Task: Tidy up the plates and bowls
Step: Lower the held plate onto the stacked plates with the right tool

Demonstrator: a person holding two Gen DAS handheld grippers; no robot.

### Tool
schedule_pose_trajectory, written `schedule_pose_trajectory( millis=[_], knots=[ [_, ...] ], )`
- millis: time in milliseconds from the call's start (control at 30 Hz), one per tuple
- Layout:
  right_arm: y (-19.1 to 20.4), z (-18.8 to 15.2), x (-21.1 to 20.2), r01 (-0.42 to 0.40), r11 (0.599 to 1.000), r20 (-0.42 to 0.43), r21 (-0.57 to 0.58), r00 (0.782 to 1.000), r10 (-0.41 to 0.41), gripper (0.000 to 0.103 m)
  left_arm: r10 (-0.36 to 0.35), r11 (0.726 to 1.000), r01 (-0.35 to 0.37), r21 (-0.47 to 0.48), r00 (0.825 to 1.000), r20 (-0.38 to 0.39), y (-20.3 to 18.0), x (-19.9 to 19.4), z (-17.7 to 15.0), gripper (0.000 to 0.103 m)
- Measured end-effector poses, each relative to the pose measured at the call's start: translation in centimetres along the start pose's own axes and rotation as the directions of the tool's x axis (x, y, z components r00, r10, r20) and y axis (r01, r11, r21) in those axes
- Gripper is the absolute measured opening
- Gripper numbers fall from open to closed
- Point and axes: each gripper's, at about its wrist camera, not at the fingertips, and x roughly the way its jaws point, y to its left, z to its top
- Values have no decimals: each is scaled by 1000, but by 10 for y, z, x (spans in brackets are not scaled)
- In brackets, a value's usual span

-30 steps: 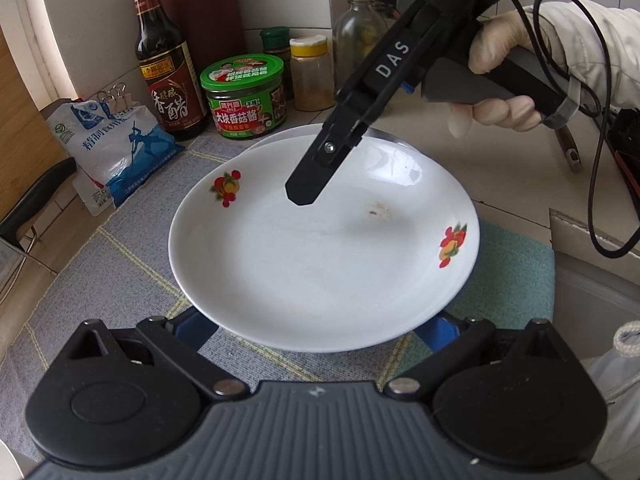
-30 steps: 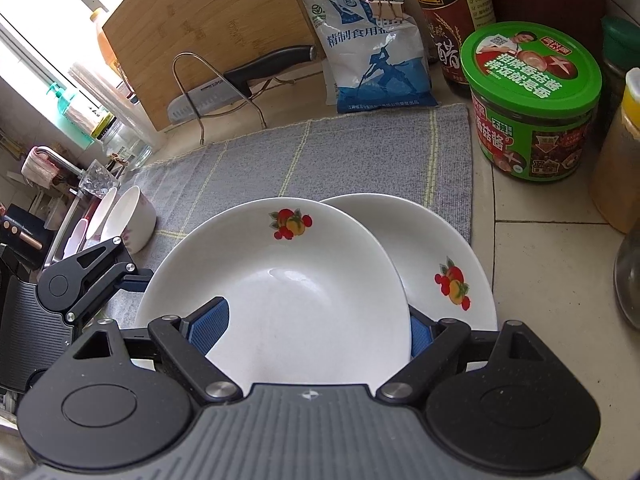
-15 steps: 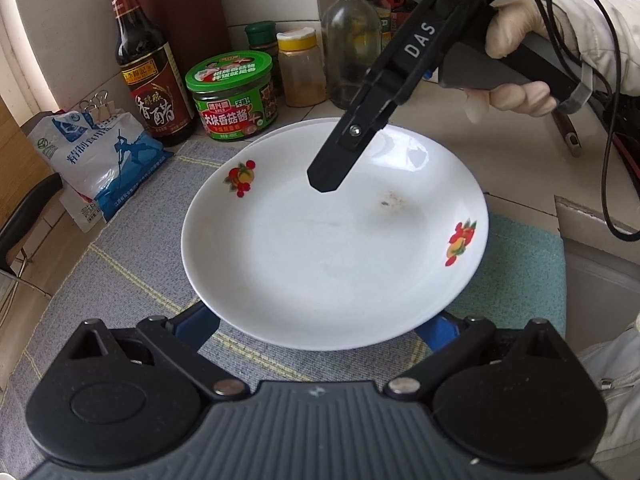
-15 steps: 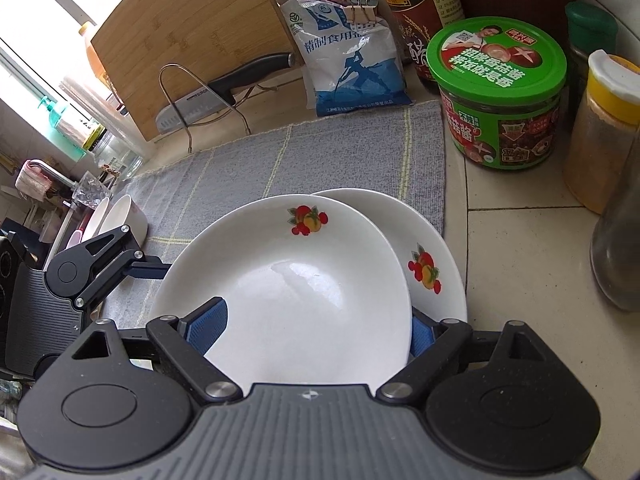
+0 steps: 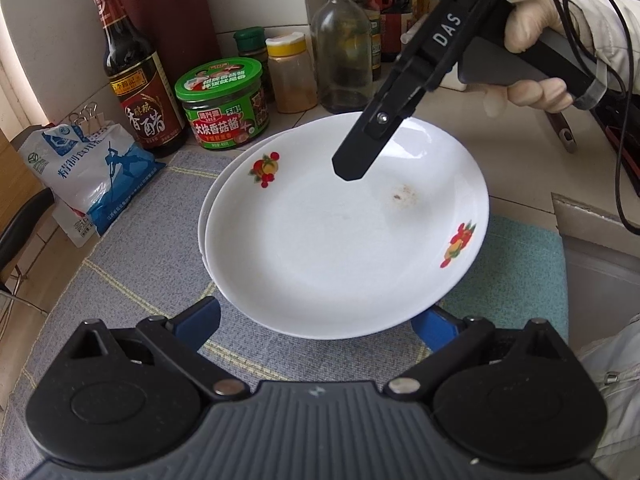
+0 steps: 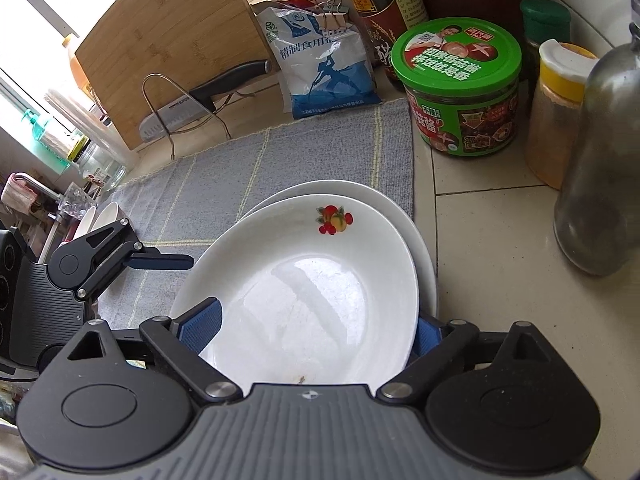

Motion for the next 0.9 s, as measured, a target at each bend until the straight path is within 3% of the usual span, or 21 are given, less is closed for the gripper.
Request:
schedule_pose_trajectory(
  millis=[167,633,900],
  knots=[
    [1,-1,-5,12,1000,16,9,1000,-12,98,-6,1000,7,-16,1000,5,1,1,0,101],
    [28,-9,-8,187,980,15,-68,982,-186,98,34,998,-33,-50,999,26,-2,-3,-7,101],
    [27,-20,-13,205,978,29,-36,978,-204,102,56,996,-53,-72,997,44,-5,-6,-8,101]
  ],
)
